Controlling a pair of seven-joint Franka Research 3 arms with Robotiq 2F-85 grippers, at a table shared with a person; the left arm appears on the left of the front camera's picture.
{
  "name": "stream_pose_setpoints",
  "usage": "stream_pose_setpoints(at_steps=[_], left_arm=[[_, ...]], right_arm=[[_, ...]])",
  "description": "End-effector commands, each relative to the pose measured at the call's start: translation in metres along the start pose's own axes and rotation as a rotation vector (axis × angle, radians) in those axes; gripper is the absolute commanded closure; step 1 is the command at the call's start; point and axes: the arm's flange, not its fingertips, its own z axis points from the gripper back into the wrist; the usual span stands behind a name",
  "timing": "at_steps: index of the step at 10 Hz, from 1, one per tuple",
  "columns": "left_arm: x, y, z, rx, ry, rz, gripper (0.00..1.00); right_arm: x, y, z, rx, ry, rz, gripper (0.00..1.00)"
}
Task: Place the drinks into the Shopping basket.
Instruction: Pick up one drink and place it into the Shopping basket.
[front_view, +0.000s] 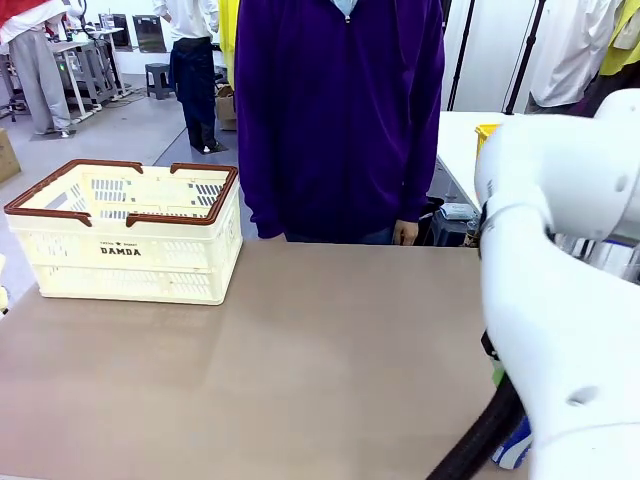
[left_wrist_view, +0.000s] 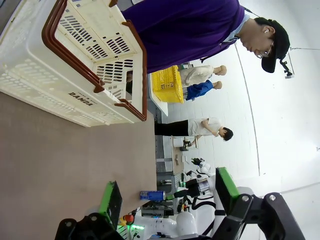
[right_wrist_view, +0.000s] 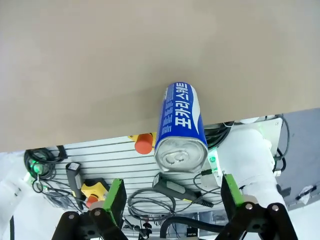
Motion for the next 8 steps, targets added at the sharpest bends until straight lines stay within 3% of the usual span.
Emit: stream_pose_setpoints(at_steps=[1,8], left_arm=[[-0.001,0.001,0.003,0.004,0.012,-0.016,0.00],[-0.001,0.001,0.003,0.004,0.012,-0.016,0.00]], right_arm=[[0.000,-0.025,-0.047,0.028,0.072,0.000,0.00],[0.014,-0.029,-0.075,0.014,0.092,0.046,0.00]])
